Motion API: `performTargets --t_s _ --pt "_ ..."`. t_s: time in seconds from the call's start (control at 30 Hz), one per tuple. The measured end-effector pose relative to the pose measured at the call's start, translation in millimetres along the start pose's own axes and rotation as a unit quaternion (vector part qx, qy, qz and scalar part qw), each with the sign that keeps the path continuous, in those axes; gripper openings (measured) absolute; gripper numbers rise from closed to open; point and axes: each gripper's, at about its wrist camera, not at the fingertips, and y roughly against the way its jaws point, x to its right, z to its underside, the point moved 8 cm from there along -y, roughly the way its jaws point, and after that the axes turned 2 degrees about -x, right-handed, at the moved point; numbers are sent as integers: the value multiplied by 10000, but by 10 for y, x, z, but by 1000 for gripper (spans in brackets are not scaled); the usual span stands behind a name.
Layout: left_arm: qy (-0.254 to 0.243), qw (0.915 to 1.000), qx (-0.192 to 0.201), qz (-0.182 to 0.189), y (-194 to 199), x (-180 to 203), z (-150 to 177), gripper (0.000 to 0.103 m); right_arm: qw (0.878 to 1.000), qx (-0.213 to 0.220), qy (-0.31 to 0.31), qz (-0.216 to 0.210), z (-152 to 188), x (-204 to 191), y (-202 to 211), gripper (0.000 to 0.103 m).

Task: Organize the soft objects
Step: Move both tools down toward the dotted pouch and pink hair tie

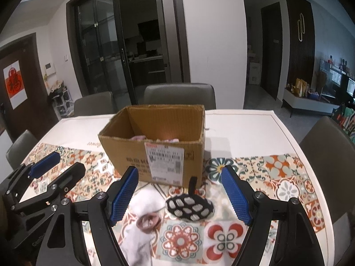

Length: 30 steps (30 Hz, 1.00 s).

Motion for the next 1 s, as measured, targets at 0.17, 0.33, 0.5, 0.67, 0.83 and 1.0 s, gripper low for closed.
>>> performTargets --t_s 0.17,0.33,0.5,0.67,0.83,1.0 --pt "-18 9999 -129 3 19 76 153 60 9999 -138 41 16 158 65 11 78" --pt "20 9997 -233 28 17 157 271 60 9996 -276 70 14 276 121 7 78" --pt "92 9992 -398 28 -32 229 420 60 9993 -350 152 16 348 181 -9 78" --pt "182 9982 -563 0 -105 290 535 60 9988 -425 254 -17 387 246 -76 78" --pt "266 9969 -744 -10 -210 373 668 60 9977 -547 375 -127 438 285 -188 78" --pt "303 9952 -929 -32 -348 439 805 60 9963 -660 500 -225 485 333 -339 78"
